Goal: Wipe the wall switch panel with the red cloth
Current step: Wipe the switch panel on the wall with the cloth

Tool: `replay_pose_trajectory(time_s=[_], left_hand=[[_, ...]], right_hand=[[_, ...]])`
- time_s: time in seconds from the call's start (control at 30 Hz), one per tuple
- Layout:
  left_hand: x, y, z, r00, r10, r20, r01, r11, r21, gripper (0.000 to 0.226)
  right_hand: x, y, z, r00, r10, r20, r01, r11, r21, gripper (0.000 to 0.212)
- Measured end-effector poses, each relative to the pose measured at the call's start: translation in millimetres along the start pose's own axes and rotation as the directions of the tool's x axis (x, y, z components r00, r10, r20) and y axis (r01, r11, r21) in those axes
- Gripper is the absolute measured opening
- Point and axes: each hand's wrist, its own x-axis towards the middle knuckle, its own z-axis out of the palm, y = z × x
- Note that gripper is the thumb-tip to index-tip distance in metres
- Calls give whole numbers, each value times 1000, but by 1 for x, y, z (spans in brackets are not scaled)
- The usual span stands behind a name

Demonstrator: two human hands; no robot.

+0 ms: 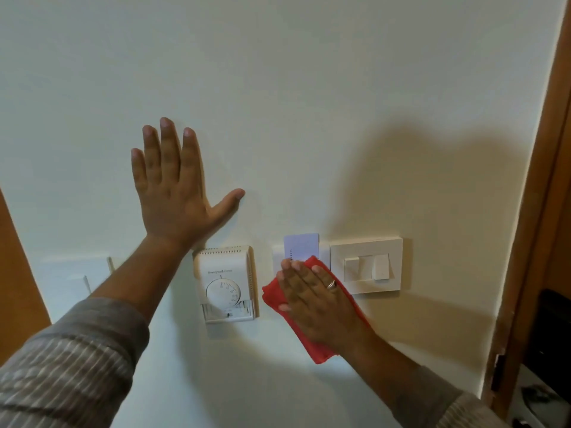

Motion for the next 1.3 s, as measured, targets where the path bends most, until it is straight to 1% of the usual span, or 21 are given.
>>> replay_pose_trajectory(time_s=[0.13, 0.17, 0.2, 0.3, 0.33, 0.4, 0.47, 0.57, 0.6, 0.63, 0.73, 0.77, 0.83, 0.93, 1.0, 1.03, 1.1, 1.17, 1.2, 1.23, 1.3], left_hand=[[0, 1, 3, 1000, -3, -8, 3, 1000, 7, 111], [1, 1, 3, 1000, -4, -11, 4, 1000, 12, 111], [0, 0, 3, 1000, -5, -11, 5, 1000, 15, 111], [0, -1, 2, 1000, -3, -2, 3, 1000, 8, 111], [-1, -1, 1, 1000, -1, 5, 1, 1000, 3, 112], [0, 0, 0, 1000, -3, 15, 3, 1000, -6, 112], [1, 0, 0, 1000, -9, 15, 10, 1000, -11, 112], [2, 0, 2, 1000, -7, 0, 7, 1000, 7, 111], [1, 0, 2, 1000, -9, -1, 9, 1000, 11, 111], [0, 0, 2, 1000, -9, -1, 9, 1000, 12, 111], [0, 0, 1, 1000, 1, 4, -1, 1000, -5, 111], [0, 1, 0, 1000, 4, 7, -4, 1000, -9, 111], [0, 1, -1, 1000, 0, 11, 0, 1000, -10, 111], [2, 2, 0, 1000, 2, 10, -2, 1000, 4, 112], [2, 2, 0, 1000, 7, 7, -7, 1000, 14, 112], [2, 1, 0, 1000, 7, 6, -7, 1000, 17, 112], [2, 1, 0, 1000, 6, 7, -6, 1000, 16, 112], [1, 0, -1, 1000, 13, 16, -13, 1000, 9, 112], [2, 0, -1, 1000, 15, 17, -15, 1000, 9, 112], [2, 0, -1, 1000, 15, 12, -15, 1000, 9, 113], [2, 0, 1, 1000, 12, 4, -12, 1000, 8, 112]], right_hand=[[21, -9, -2, 976, 215, -45, -211, 975, 74, 73], [27, -15, -2, 971, 234, -41, -230, 969, 88, 73], [28, -20, -2, 975, 221, -28, -217, 972, 92, 72], [11, -16, 1, 999, 44, 20, -45, 999, 21, 72], [5, -9, 0, 999, 11, 32, -12, 1000, 15, 72], [0, 3, -1, 999, 17, 29, -18, 1000, 10, 73], [9, 2, -1, 995, 99, 4, -99, 995, 21, 73], [38, -19, -4, 958, 288, -8, -287, 955, 75, 71], [41, -24, -4, 950, 312, -3, -311, 947, 83, 71], [39, -25, -2, 957, 289, -1, -288, 954, 81, 72], [11, -8, 1, 998, 64, 0, -64, 998, 19, 74], [2, -1, 0, 1000, 24, 2, -24, 1000, 2, 74], [-6, 7, -1, 999, 43, -17, -43, 999, -7, 73], [16, -4, -2, 976, 218, -18, -218, 975, 33, 71], [30, -20, -1, 961, 275, -10, -274, 960, 60, 70], [31, -25, 0, 968, 251, -11, -249, 966, 65, 70], [20, -28, 1, 993, 118, 0, -118, 992, 40, 70], [1, -21, -2, 999, -6, 42, 4, 999, 39, 71], [-4, -15, -4, 998, -27, 56, 24, 999, 41, 72], [-6, -8, -4, 998, -9, 56, 7, 999, 37, 72], [4, 2, -5, 988, 154, 16, -155, 986, 56, 70]])
